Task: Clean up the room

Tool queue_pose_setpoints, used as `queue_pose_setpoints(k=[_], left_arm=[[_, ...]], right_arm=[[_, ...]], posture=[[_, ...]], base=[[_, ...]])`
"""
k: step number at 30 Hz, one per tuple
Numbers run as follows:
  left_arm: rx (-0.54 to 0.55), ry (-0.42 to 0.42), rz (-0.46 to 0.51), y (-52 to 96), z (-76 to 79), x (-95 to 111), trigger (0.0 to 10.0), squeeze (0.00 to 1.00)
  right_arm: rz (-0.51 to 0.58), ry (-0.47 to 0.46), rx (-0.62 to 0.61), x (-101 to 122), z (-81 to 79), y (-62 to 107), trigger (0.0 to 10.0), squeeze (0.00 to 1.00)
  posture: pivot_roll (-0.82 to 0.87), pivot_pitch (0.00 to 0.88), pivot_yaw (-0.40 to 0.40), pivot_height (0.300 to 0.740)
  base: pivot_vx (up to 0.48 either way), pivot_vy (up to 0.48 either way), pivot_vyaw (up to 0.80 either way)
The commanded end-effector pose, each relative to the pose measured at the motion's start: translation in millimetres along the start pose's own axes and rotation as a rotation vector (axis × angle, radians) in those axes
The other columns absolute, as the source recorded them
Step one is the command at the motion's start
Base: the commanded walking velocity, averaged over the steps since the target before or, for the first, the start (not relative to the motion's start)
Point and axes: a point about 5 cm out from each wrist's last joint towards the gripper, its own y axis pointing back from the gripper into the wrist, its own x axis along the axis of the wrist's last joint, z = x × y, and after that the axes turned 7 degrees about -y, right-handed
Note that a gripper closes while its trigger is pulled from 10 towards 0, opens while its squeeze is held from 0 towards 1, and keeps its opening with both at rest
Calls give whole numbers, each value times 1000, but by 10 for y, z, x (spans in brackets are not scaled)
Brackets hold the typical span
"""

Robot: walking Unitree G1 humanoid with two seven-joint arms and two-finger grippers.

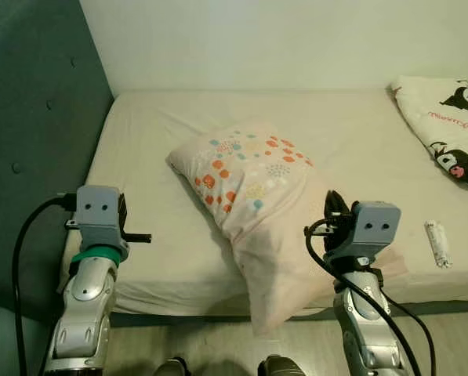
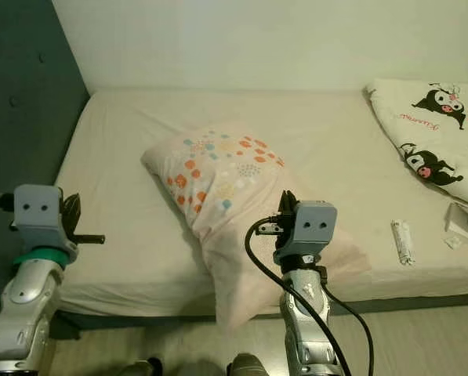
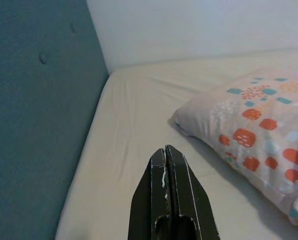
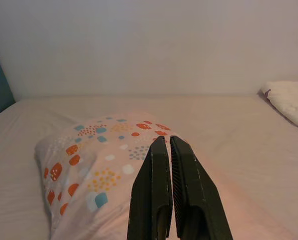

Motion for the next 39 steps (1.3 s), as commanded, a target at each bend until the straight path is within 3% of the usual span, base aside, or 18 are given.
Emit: queue_pose_setpoints(k=[1,18,27,39], left_arm=[[17,-16,-28,26,-47,-80,10000,0],[10,23,38,-49,22,140,10000,0],[-3,24,38,-49,68,131,10000,0],[-2,21,40,-55,73,142,10000,0]], right_arm=[[-16,7,7,-37,0,21,10000,0],[-9,-27,12,-5,-28,-32,10000,0],[-1,-30,-15,-7,13,-61,10000,0],[-1,-29,26,3,-62,-78,10000,0]], posture=[[-21,0,5,740],[3,0,-3,740],[-2,0,0,740],[7,0,-6,740]], base=[[0,0,0],[0,0,0],[0,0,0],[0,0,0]])
